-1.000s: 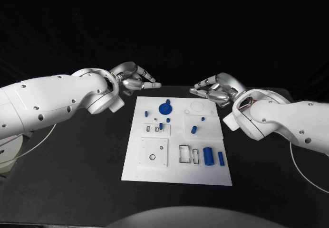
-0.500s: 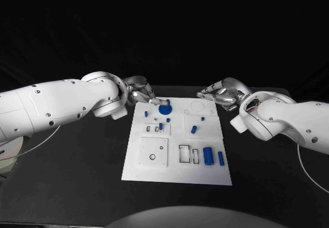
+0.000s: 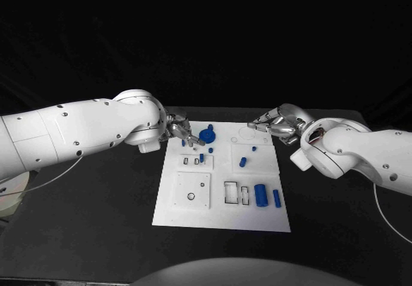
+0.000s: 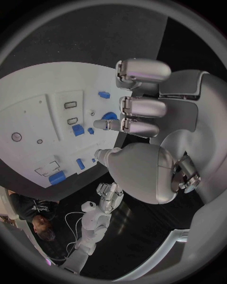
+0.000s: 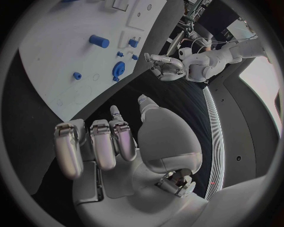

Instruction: Assemble the parts on the task board

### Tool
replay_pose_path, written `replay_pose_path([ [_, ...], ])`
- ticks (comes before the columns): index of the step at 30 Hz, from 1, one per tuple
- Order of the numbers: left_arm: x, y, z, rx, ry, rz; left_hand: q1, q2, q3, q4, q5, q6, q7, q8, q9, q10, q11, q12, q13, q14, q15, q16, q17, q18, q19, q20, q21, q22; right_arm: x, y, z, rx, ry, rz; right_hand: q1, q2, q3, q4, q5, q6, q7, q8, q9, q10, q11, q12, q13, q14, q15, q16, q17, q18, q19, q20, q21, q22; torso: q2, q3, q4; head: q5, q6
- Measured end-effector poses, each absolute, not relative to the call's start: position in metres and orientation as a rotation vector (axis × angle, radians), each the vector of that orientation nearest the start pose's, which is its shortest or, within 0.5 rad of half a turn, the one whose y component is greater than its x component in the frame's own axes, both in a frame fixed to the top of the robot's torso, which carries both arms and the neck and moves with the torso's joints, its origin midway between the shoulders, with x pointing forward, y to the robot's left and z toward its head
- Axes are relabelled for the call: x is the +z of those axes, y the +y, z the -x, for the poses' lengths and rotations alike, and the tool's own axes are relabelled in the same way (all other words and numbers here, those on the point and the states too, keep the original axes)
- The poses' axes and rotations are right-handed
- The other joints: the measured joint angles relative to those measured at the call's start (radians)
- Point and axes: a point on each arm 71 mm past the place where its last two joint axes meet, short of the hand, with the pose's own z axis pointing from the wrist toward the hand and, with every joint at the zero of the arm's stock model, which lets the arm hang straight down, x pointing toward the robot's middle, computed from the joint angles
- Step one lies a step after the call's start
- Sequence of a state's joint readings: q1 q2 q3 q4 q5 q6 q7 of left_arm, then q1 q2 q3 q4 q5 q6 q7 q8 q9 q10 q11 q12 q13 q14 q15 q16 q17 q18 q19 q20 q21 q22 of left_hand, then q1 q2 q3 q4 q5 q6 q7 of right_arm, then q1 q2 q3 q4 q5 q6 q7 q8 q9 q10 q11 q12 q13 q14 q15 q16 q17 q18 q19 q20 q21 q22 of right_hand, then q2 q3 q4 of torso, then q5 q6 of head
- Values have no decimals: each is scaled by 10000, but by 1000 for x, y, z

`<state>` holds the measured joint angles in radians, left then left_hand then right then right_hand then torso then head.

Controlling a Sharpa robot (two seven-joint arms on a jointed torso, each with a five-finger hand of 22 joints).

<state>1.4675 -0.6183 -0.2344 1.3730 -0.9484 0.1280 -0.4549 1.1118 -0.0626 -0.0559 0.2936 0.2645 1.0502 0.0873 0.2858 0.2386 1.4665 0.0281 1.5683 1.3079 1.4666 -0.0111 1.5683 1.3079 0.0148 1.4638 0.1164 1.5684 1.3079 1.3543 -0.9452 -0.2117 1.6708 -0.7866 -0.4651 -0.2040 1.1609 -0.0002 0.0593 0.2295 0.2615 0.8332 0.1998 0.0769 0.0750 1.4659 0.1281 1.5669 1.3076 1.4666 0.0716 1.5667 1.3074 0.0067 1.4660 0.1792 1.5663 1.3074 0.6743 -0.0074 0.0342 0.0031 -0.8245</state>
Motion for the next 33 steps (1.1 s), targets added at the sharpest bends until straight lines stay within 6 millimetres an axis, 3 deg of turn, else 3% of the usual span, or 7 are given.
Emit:
replay_pose_path([
  [3,-171,150,-521,-4406,23061,448,202,181,0,0,0,0,0,35,177,0,1,0,0,0,1,0,0,0,24,-24,0,0,-178,-228,-465,7763,18127,-5458,0,0,0,0,0,0,0,0,0,0,0,0,5,0,0,0,0,0,0,0,0,0,-1,0,-4,1,-5],
  [12,-180,146,-522,-4054,23857,537,177,370,-284,0,0,-20,-203,833,1409,-28,-111,0,-1,2,-72,0,-1,1,37,-109,0,-1,-180,-228,-464,7599,18415,-5390,0,0,1,-1,0,0,-1,0,-1,0,0,0,4,0,0,0,0,1,0,0,0,-1,-5,1,-3,-23,-14],
  [20,-187,139,-523,-3920,24190,693,-445,-9,-447,27,-119,-70,-252,1150,2095,3,-141,0,-2,-34,-107,0,-2,1,37,-109,0,-2,-182,-228,-464,7475,18557,-5350,0,0,2,-2,0,0,-1,0,7,0,0,0,3,0,0,0,0,0,0,-1,0,-1,-6,-1,-1,-51,11],
  [33,-195,128,-528,-3711,24462,962,-726,20,-447,27,-243,-128,-309,1326,2577,3,-212,0,-3,3,-143,0,-3,1,1,-143,0,-3,-183,-228,-463,7337,18698,-5303,0,0,-25,25,-1,0,-1,-1,5,0,-1,0,2,0,-1,0,-1,0,0,-1,0,6,-7,3,-3,-127,42],
])
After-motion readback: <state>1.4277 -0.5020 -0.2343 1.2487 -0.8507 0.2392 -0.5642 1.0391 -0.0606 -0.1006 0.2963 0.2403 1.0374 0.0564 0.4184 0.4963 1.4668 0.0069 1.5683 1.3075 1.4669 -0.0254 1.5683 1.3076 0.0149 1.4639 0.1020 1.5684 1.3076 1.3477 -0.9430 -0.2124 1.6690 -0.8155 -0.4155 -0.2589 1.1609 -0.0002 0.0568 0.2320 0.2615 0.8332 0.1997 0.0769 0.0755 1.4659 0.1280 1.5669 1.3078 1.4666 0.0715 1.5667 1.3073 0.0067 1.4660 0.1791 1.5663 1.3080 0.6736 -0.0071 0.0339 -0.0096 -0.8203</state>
